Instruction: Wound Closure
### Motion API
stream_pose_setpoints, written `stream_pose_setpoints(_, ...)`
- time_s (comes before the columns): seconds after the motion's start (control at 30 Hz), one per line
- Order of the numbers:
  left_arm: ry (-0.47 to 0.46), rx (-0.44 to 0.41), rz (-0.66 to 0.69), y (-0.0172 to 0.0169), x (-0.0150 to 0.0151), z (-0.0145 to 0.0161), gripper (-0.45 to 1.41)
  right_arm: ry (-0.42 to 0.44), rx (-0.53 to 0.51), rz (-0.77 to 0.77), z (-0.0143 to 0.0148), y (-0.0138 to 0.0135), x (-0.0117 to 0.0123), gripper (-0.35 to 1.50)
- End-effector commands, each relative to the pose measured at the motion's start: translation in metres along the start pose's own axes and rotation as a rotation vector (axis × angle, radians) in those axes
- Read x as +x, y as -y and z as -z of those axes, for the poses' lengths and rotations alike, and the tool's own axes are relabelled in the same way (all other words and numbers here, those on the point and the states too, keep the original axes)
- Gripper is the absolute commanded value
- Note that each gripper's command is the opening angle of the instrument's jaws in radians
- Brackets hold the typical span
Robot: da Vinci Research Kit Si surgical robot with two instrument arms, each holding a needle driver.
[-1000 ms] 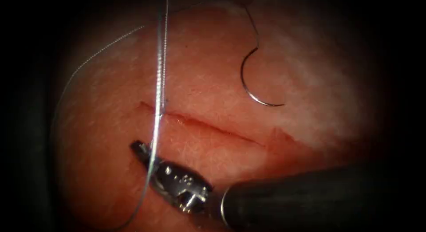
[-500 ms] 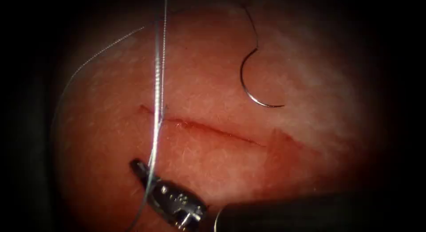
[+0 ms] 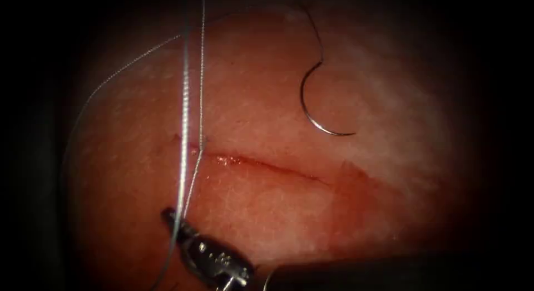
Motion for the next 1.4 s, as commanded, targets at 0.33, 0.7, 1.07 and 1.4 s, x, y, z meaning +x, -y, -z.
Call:
stream_pose_setpoints(0.33,-0.068,-0.053,0.118,-0.0077,0.003,0.0028,-0.45,-0.076,0.082,-0.029,0.0012,-0.0003,0.0027,1.03)
stream_pose_setpoints(0.7,-0.132,-0.119,0.224,-0.0173,0.0101,0.0086,-0.45,-0.057,0.228,0.004,0.0047,-0.0009,0.0057,1.31)
stream_pose_setpoints(1.07,-0.202,-0.19,0.25,-0.0272,0.0183,0.0148,-0.45,-0.037,0.263,0.084,0.0048,-0.0049,0.0109,0.99)
stream_pose_setpoints(1.4,-0.241,-0.257,0.285,-0.0342,0.0199,0.0178,-0.45,0.0,0.369,0.136,-0.0021,-0.0119,0.0114,0.74)
